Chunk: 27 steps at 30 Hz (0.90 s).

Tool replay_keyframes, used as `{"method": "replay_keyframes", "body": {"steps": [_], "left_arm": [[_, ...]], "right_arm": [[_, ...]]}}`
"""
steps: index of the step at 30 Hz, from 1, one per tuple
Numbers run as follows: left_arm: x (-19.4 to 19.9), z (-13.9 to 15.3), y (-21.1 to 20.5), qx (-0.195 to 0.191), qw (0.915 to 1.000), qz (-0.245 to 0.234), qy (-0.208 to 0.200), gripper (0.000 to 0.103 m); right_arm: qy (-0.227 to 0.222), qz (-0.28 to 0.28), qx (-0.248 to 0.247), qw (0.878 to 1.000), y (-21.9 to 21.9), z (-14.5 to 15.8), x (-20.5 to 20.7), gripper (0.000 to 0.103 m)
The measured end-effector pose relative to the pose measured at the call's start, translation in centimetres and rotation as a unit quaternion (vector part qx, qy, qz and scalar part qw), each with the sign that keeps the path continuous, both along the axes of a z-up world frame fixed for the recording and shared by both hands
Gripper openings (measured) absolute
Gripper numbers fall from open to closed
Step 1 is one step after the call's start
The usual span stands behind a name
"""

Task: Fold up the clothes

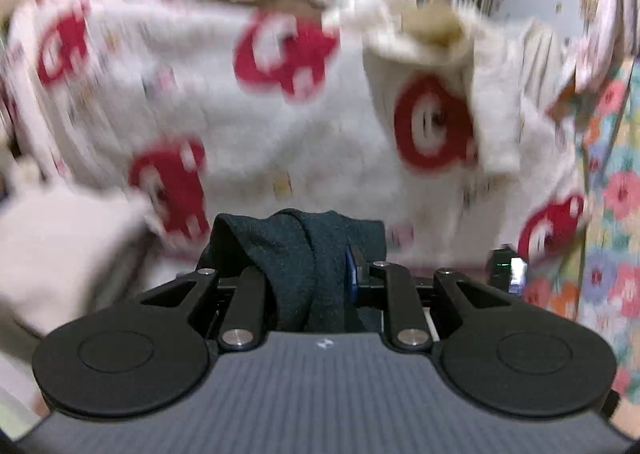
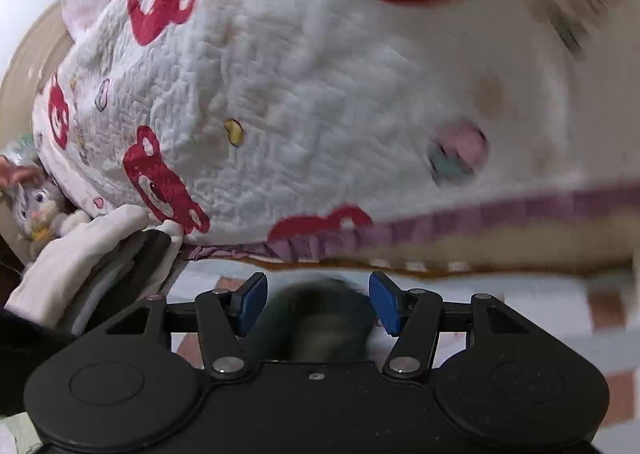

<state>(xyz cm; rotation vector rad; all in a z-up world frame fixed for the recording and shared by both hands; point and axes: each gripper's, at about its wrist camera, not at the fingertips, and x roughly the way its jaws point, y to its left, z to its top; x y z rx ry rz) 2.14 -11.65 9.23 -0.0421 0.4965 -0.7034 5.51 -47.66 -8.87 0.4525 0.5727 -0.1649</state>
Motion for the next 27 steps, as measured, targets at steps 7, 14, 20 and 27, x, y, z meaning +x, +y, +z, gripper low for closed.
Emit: {"method": "replay_keyframes", "body": {"steps": [7, 14, 20, 27], "left_arm": [[1.9, -7.1, -5.6, -0.013, 0.99, -0.065, 0.125, 0.019], [1.4, -12.9, -6.2, -0.031, 0.9739, -0.097, 0.203, 0.019], [1.0, -13.2, -4.3, 0.025, 0.9823, -0.088, 0.163, 0.02], [5.8, -11.8, 1.1, 0.037, 0.9911, -0.001, 0.127, 0.019]], "right_arm": [[0.019, -0.012, 0.175, 0.984, -0.6, -11.2, -13.1, 0.063], [-0.003, 0.026, 0.184, 0.983, 3.0, -10.7, -17.4, 0.066], [0.036, 0.018, 0.213, 0.976, 3.0, -10.3, -13.1, 0.066], [0.072, -0.001, 0.242, 0.968, 4.1, -11.0, -9.0, 0.066]]}}
